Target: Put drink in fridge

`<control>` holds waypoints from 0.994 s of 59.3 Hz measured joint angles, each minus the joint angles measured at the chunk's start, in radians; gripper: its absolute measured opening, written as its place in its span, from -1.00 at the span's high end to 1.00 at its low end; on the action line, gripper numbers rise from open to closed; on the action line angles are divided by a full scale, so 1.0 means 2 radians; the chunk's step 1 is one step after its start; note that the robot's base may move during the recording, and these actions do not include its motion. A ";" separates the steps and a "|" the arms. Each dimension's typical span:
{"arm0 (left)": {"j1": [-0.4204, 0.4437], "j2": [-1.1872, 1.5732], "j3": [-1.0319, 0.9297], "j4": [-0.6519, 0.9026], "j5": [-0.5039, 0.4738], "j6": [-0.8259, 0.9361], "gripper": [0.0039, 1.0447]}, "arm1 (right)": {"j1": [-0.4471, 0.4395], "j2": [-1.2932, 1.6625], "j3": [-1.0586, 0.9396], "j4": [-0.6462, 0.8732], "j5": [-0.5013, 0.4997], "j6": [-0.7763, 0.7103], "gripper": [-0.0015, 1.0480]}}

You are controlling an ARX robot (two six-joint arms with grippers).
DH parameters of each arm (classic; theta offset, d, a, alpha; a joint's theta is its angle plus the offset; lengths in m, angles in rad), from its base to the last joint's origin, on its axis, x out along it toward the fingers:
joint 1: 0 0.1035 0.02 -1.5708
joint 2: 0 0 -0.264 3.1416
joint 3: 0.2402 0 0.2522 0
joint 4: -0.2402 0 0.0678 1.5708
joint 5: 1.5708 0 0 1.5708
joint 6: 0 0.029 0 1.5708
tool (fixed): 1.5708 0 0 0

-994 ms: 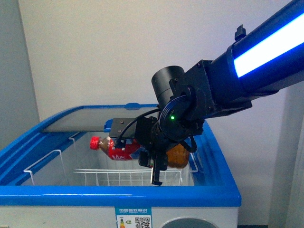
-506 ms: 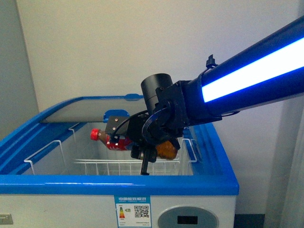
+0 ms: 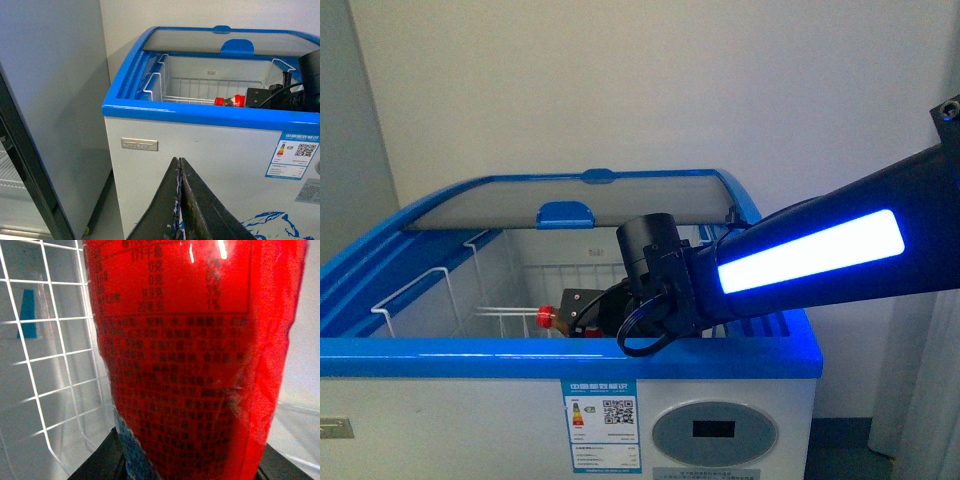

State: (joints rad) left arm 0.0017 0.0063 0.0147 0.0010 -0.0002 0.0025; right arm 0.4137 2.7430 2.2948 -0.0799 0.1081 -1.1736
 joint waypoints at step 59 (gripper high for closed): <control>0.000 0.000 0.000 0.000 0.000 0.000 0.96 | -0.093 -0.479 -0.387 0.034 -0.073 0.335 -0.85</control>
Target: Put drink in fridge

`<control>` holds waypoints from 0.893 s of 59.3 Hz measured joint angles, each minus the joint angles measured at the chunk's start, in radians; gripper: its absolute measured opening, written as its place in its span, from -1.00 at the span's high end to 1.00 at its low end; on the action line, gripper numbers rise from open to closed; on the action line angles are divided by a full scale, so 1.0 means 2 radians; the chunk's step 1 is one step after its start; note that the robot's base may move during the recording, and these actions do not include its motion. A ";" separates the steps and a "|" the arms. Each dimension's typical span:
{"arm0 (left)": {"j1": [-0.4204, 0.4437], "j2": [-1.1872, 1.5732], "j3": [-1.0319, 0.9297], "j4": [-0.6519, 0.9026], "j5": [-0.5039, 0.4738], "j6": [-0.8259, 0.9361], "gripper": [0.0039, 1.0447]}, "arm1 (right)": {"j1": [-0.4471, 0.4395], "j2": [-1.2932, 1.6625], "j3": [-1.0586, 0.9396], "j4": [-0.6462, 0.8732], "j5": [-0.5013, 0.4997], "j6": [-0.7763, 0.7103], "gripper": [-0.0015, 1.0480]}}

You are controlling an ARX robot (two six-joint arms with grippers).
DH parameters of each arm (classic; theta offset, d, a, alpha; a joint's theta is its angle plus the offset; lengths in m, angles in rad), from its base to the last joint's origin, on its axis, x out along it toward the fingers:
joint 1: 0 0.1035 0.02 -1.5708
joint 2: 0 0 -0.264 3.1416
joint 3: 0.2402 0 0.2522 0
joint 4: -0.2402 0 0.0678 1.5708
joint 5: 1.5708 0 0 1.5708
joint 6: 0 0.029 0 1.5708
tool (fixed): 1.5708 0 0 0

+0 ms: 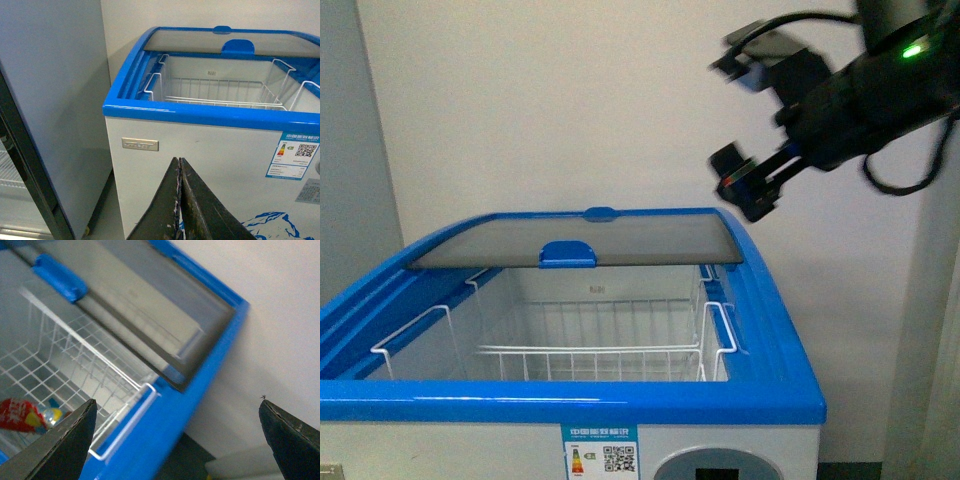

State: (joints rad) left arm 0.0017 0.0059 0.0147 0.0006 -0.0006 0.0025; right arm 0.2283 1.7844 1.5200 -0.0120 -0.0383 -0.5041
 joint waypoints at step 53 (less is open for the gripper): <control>0.000 0.000 0.000 0.000 0.000 0.000 0.96 | -0.114 -0.562 -0.619 0.192 0.019 0.245 0.96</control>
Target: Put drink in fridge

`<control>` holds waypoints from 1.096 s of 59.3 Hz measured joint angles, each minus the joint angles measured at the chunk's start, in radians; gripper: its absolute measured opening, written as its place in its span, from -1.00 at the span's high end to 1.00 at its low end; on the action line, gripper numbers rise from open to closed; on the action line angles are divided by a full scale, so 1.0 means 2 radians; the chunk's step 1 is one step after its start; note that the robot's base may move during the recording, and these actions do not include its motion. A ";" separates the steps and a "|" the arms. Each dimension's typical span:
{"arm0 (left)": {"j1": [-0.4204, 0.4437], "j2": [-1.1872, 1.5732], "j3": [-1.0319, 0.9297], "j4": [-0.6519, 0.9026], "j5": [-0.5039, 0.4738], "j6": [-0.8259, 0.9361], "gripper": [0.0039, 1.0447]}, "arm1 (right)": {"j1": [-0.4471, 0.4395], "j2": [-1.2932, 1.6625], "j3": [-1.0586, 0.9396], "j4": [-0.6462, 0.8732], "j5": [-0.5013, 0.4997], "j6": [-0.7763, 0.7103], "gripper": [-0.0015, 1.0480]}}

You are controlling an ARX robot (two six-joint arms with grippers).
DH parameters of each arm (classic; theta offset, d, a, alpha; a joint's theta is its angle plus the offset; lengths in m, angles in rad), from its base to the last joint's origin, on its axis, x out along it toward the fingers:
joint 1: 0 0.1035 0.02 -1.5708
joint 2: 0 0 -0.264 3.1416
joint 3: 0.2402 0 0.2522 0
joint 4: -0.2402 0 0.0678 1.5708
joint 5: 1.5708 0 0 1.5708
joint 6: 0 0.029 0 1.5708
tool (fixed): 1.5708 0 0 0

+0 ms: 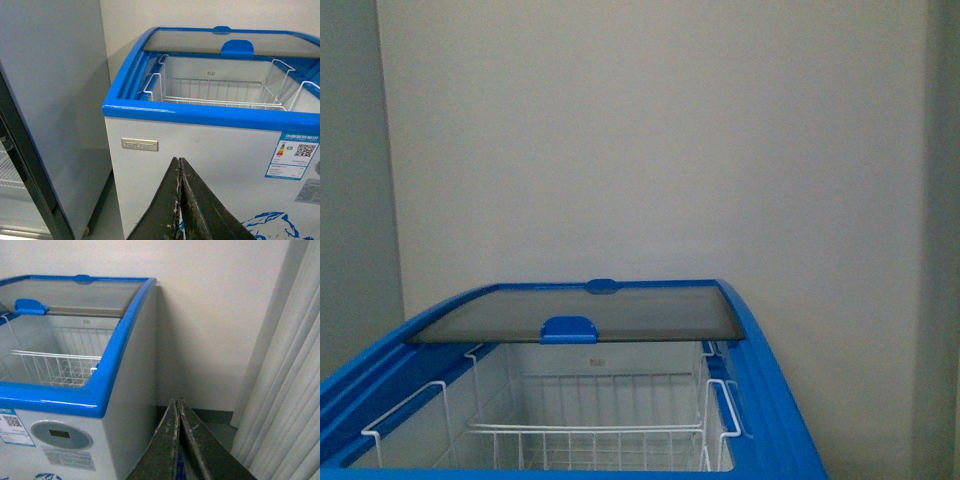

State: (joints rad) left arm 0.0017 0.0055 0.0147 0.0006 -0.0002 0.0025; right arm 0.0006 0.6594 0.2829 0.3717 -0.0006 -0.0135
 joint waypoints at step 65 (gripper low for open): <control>0.000 0.000 0.000 0.000 0.000 0.000 0.96 | 0.000 -0.214 -0.134 -0.070 0.000 0.002 0.95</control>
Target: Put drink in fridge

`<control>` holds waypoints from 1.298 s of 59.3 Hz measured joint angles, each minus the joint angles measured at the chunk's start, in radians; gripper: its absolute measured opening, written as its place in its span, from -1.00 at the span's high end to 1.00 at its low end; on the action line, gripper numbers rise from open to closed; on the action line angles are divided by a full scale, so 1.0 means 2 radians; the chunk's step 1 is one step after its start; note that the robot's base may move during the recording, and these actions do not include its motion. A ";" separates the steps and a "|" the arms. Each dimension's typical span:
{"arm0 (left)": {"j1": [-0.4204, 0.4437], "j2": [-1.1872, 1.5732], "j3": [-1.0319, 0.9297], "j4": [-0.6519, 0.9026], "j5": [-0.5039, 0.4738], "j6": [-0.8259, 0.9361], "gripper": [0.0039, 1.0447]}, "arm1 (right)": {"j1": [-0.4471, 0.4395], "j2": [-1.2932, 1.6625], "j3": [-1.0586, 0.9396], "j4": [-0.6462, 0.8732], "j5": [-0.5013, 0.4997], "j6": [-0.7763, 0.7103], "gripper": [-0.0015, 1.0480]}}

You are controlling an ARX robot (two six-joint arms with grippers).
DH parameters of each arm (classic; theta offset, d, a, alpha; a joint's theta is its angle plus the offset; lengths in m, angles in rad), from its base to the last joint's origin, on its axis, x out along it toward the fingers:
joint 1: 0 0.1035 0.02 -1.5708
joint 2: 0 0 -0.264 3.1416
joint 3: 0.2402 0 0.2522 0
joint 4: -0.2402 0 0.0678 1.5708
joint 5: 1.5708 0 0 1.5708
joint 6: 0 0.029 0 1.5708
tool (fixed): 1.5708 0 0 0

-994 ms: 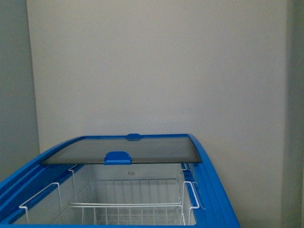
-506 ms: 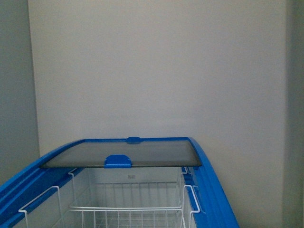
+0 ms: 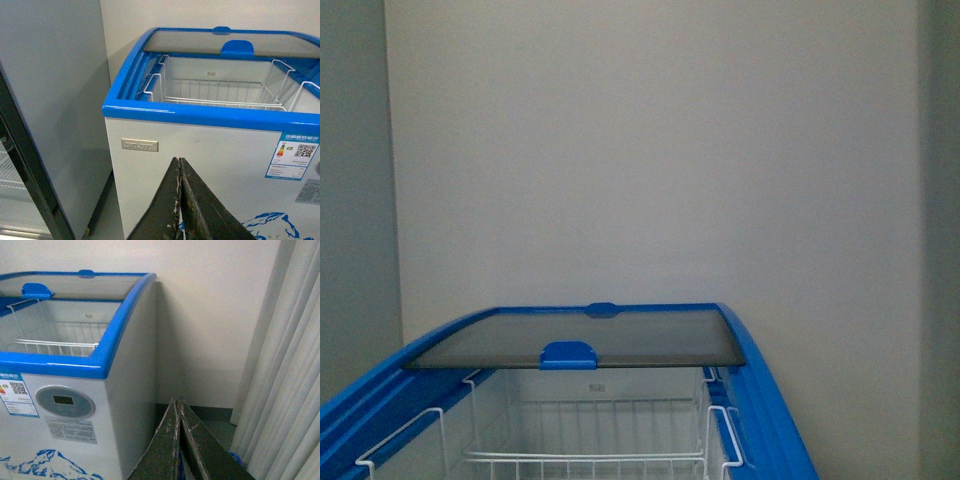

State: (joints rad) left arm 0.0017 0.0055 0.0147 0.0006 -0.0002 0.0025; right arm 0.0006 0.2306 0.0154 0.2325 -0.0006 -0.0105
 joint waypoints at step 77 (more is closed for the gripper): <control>0.000 0.000 0.000 0.000 0.000 0.000 -0.85 | 0.000 -0.113 0.000 -0.115 0.000 0.000 -0.86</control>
State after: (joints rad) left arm 0.0017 0.0055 0.0147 0.0006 -0.0002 0.0021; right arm 0.0006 0.0044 0.0154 0.0017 -0.0006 -0.0105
